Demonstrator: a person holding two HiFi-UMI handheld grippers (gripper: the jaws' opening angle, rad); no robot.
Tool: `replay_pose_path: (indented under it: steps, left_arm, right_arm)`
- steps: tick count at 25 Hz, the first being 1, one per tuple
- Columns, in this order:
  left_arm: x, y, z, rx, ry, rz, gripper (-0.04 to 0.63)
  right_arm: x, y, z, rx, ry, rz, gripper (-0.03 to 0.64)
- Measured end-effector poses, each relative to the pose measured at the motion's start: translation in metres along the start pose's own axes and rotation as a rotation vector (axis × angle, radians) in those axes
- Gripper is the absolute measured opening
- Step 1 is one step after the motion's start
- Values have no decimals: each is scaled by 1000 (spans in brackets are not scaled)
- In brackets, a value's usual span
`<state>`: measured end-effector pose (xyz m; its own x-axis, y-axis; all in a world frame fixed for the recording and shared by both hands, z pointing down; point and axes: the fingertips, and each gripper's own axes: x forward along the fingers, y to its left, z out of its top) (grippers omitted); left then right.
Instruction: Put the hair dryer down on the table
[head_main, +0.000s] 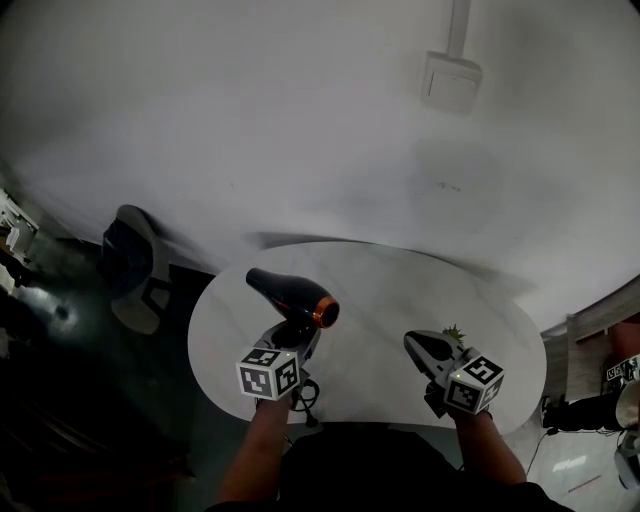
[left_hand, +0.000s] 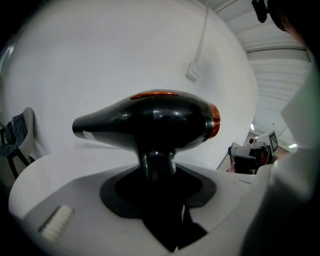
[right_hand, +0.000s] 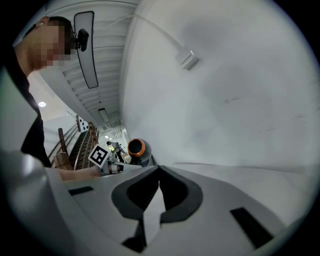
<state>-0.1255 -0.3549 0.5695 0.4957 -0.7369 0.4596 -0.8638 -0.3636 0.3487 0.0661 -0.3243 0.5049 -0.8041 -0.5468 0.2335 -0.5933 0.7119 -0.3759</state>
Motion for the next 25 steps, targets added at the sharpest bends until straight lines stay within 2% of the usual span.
replay_pose_path:
  steps: [9,14,19,25]
  left_arm:
    - [52,27,-27,-15,138,35,176]
    - [81,49,-41,-30,197,81,176]
    - [106,66,-60,-5,298,109,178]
    - [133,85,-75,-28,412,133,178]
  right_arm:
    - [1,-14,-5,12,27,-1,12]
    - [4,-14,-2,8,27,-10,12]
    - [1,-18,0,29,21,-28,12]
    - [-8,-28,3,34,29,-82,12]
